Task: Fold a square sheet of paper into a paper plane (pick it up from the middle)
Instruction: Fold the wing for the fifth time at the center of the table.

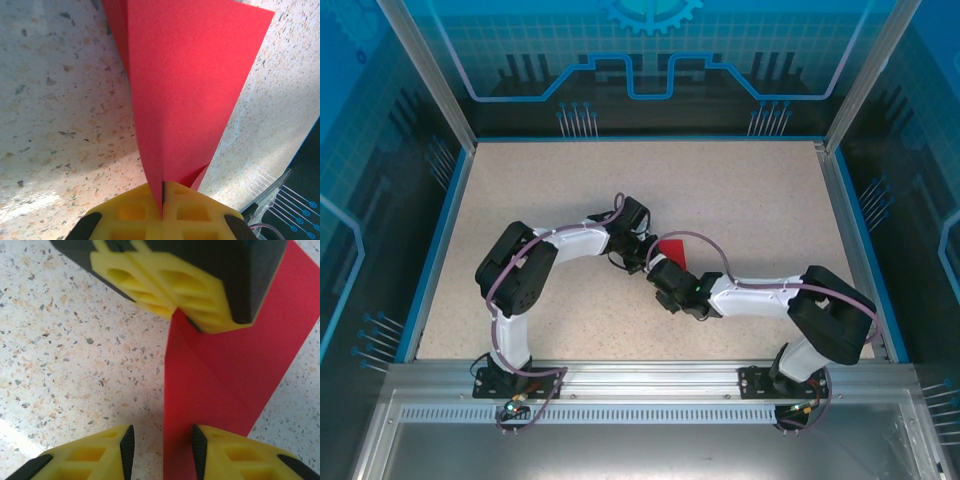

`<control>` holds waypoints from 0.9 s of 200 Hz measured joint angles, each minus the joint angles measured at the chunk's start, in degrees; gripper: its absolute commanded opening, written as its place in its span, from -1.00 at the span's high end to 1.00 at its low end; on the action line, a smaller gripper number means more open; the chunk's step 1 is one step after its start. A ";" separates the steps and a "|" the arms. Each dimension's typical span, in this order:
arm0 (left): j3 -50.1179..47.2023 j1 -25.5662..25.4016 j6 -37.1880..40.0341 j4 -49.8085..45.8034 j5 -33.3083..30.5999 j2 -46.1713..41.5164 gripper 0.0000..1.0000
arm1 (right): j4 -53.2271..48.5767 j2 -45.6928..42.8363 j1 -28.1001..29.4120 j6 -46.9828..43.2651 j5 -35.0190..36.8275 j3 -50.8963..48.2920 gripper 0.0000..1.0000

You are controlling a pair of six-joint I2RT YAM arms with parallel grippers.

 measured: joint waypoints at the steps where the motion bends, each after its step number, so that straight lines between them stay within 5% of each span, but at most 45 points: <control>1: 0.00 0.00 0.00 0.00 0.00 0.00 1.00 | 0.00 0.02 0.00 -0.02 0.02 0.02 0.32; 180: 0.00 0.11 0.33 -0.76 0.42 -0.02 0.99 | -1.44 1.09 0.70 2.40 3.91 0.76 0.93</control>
